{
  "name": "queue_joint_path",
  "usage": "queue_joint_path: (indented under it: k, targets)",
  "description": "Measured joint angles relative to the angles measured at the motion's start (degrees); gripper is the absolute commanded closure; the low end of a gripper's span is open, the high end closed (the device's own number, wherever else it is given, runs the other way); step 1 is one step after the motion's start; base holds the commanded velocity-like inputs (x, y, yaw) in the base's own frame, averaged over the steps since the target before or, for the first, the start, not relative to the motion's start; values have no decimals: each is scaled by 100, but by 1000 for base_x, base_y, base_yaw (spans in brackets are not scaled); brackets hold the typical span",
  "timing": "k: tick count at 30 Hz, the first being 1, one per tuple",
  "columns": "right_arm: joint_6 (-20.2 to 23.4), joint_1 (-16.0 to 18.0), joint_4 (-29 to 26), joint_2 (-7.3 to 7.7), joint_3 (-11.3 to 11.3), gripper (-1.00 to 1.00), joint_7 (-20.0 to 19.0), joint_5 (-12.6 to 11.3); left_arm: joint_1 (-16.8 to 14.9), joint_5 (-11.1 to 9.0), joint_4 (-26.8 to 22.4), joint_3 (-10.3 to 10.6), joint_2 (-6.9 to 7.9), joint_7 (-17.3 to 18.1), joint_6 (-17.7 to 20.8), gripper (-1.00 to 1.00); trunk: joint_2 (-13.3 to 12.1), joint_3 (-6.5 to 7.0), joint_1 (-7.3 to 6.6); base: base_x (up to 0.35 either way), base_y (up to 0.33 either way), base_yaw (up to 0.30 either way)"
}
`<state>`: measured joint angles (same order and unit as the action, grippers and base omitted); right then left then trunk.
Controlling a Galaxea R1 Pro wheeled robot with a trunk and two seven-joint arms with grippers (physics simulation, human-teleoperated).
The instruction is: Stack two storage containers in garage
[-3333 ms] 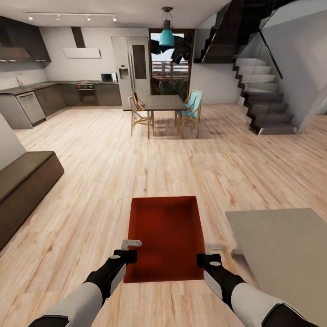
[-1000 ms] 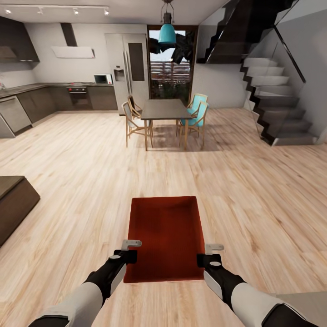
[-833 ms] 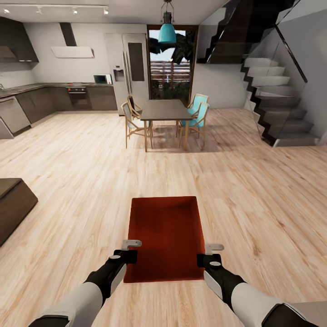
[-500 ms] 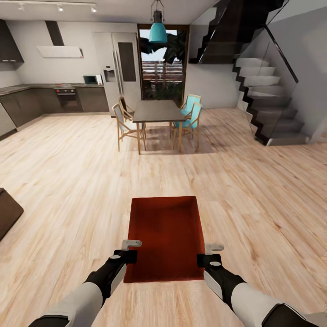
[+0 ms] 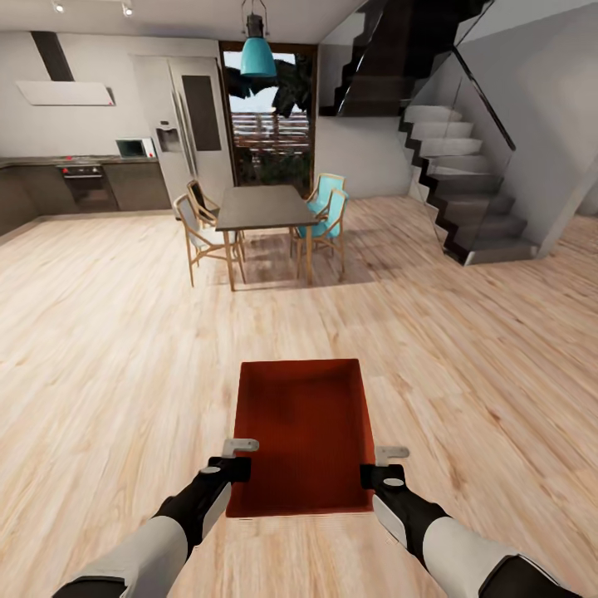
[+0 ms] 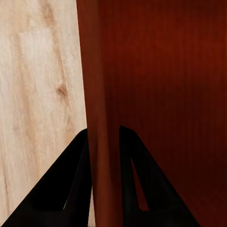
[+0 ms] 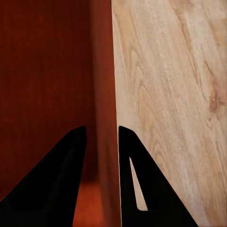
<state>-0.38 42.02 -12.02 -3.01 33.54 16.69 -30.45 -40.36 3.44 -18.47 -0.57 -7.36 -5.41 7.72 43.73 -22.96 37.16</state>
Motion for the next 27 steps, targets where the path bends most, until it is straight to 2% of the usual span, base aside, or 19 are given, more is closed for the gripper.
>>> queue_joint_path:
  k: [19, 27]
  targets:
    - [-6, 0, 2, 1, 6, 100, 3, -10, -1, 24, -4, -13, -7, -3, 1, 100, 0, 0, 0, 323, 0, -2]
    - [1, -1, -3, 1, -2, 100, 7, 0, -2, 23, 1, -15, -7, -3, 0, 100, 0, 0, 0, 323, 0, -232]
